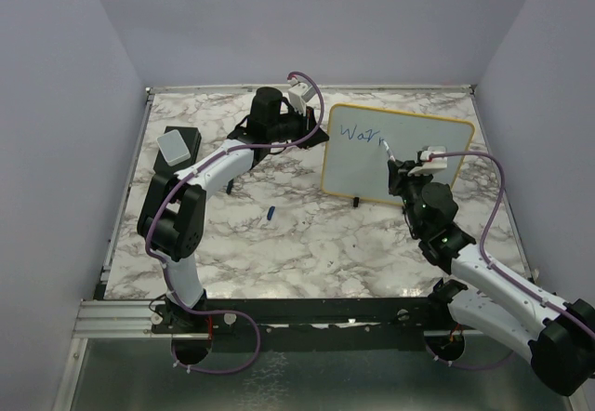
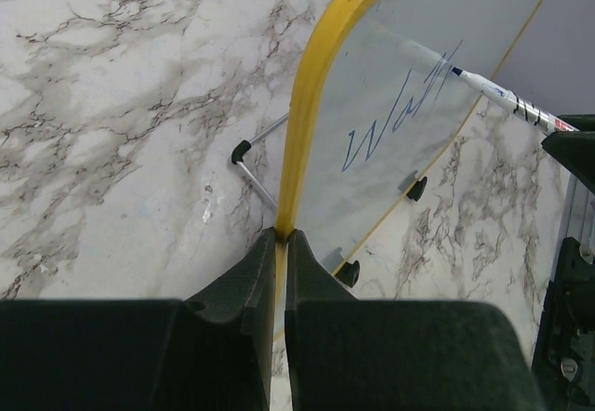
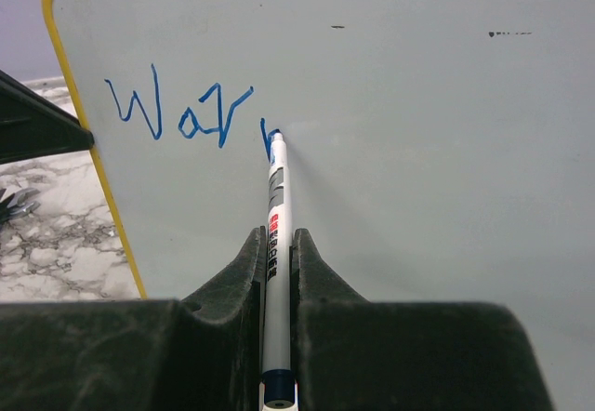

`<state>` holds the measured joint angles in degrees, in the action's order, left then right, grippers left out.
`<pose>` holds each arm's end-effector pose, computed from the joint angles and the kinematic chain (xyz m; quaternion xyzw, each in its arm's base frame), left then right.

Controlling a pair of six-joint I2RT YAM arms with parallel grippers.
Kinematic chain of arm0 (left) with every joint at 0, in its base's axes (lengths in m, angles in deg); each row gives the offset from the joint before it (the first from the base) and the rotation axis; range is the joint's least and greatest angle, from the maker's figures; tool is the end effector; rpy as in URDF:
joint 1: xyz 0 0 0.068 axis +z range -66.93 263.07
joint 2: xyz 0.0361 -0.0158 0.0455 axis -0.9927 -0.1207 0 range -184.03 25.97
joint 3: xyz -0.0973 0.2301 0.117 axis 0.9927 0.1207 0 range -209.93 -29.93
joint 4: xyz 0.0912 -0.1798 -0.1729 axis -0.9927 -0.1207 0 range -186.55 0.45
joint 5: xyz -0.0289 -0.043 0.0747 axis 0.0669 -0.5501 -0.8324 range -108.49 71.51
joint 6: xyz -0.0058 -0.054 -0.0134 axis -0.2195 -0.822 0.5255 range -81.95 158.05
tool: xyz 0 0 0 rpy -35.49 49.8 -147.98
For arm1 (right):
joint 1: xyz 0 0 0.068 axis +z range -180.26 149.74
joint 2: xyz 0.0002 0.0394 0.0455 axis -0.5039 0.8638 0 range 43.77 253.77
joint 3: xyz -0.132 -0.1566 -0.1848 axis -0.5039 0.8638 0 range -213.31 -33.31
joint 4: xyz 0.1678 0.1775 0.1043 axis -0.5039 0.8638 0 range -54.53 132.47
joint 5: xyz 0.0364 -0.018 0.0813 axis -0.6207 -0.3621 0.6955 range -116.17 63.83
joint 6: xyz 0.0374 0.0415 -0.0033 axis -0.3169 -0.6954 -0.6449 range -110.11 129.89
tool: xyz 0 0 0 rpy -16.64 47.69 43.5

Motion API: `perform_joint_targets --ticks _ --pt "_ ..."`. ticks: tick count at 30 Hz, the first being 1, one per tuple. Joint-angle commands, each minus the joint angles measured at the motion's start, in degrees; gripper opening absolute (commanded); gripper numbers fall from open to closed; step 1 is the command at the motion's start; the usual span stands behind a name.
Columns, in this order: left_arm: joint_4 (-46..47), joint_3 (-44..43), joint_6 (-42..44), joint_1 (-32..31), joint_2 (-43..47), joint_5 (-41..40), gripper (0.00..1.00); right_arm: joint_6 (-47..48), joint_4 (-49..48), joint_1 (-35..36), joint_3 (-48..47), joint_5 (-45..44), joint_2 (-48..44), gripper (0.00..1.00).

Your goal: Write a sentence on the whiteboard

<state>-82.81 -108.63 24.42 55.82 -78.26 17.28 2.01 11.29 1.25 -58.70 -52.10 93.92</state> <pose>0.3776 -0.2198 0.2851 0.2692 0.7471 -0.4274 0.4320 0.1871 0.0949 0.2675 0.0127 0.7101 0.0810 0.6993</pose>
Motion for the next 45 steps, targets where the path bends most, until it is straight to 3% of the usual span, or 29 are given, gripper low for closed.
perform_joint_targets --ticks 1,27,45 --pt "-0.29 -0.93 0.58 -0.44 2.63 1.58 0.06 0.29 -0.53 -0.22 -0.95 -3.57 -0.84 0.01" --pt "-0.24 -0.89 0.68 -0.44 2.90 1.45 0.06 -3.69 4.25 -0.22 1.94 -2.48 -1.76 0.01" --pt "-0.26 -0.79 0.76 -0.44 3.31 1.67 0.06 0.51 -0.72 -0.24 -2.85 -3.61 -0.13 0.01"
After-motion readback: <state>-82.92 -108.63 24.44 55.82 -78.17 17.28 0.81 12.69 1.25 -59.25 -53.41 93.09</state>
